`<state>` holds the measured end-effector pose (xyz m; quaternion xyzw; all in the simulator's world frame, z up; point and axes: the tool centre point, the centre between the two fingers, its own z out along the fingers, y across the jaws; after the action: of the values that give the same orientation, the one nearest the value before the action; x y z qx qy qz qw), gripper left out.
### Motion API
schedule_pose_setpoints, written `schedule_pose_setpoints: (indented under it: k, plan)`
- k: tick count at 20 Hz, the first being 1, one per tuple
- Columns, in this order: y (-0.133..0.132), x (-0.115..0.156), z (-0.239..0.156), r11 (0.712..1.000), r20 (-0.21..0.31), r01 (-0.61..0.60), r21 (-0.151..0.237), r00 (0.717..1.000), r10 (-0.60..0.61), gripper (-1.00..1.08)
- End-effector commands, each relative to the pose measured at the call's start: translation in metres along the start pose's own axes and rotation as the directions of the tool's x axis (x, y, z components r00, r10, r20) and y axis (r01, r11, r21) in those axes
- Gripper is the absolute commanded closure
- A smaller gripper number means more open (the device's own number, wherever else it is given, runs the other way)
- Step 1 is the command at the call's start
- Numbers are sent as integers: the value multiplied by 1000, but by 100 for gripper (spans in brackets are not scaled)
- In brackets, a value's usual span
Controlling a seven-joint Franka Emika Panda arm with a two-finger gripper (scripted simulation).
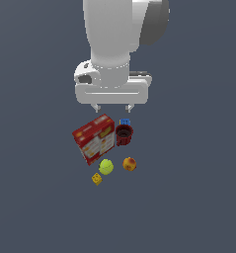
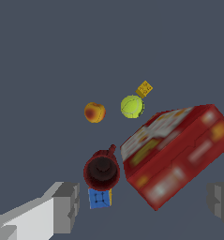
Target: Pick up a designated object from a clutter of objects.
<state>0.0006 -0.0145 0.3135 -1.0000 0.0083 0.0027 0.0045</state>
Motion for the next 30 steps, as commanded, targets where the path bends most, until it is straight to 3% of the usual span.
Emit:
schedule_pose_setpoints:
  k: [1, 10, 17, 30]
  plan:
    - [0, 0, 0, 1000, 0, 0, 0, 1000, 0, -92]
    - [-10, 0, -7, 1000, -35, 19, 14, 999, -19, -92]
    - [-9, 4, -3, 1000, -33, 1, 15, 999, -1, -92]
    - [10, 53, 49, 977, -21, -209, 28, 978, 210, -92]
